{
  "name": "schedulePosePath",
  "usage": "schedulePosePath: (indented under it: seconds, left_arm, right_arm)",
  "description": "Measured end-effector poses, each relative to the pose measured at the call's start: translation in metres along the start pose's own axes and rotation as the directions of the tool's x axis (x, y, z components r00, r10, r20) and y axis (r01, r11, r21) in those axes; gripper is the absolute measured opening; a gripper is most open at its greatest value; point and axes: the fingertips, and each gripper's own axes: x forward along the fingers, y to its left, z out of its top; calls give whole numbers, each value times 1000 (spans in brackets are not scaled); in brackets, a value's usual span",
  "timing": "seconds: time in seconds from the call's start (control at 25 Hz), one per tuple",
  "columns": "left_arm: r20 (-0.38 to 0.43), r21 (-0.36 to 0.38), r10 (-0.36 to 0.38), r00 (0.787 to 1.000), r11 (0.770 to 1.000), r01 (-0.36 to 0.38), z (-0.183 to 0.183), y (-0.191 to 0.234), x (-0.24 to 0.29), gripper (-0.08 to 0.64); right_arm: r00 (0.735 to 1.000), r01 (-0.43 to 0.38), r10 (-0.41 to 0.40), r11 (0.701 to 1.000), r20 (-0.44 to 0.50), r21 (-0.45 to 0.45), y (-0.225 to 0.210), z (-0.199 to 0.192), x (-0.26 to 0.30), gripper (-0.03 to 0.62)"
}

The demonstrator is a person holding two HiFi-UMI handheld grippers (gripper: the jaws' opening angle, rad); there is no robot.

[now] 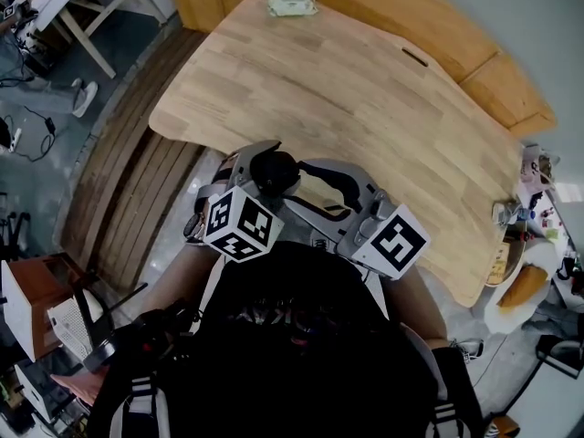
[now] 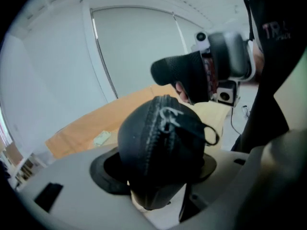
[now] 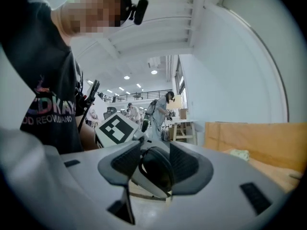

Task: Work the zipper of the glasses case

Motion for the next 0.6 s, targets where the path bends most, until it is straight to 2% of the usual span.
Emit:
schedulePosePath:
  seconds: [0.08, 0.16, 0.24, 0.36, 0.44, 0.48, 0.6]
  left_arm:
    - [53, -90, -46, 998, 995, 51, 5, -1, -3, 291]
    - [134, -201, -100, 986, 972, 125, 13, -1, -8, 291]
    - [245, -313, -147, 958, 923, 222, 26, -1, -14, 291]
    - [416, -432, -189, 890, 820, 375, 45, 3, -27, 291]
    - [504, -463, -200, 841, 759, 458, 56, 4, -35, 291]
    - [536, -469, -202, 820, 736, 488, 60, 5, -39, 291]
    - [593, -466, -218, 775, 692, 552, 71, 3, -45, 291]
  right_arm:
    - [1000, 25, -24, 998, -19, 61, -15, -9, -17, 196]
    - [997, 48, -41, 992, -68, 115, -27, -25, -33, 219]
    - [995, 60, -45, 983, -91, 175, -34, -38, -43, 253]
    - [993, 41, -11, 964, -114, 262, -34, -55, -46, 288]
    - [991, 16, 24, 953, -128, 303, -30, -65, -43, 307]
    - [990, 7, 38, 949, -137, 314, -27, -69, -41, 313]
    - [986, -19, 73, 944, -151, 330, -22, -76, -33, 325]
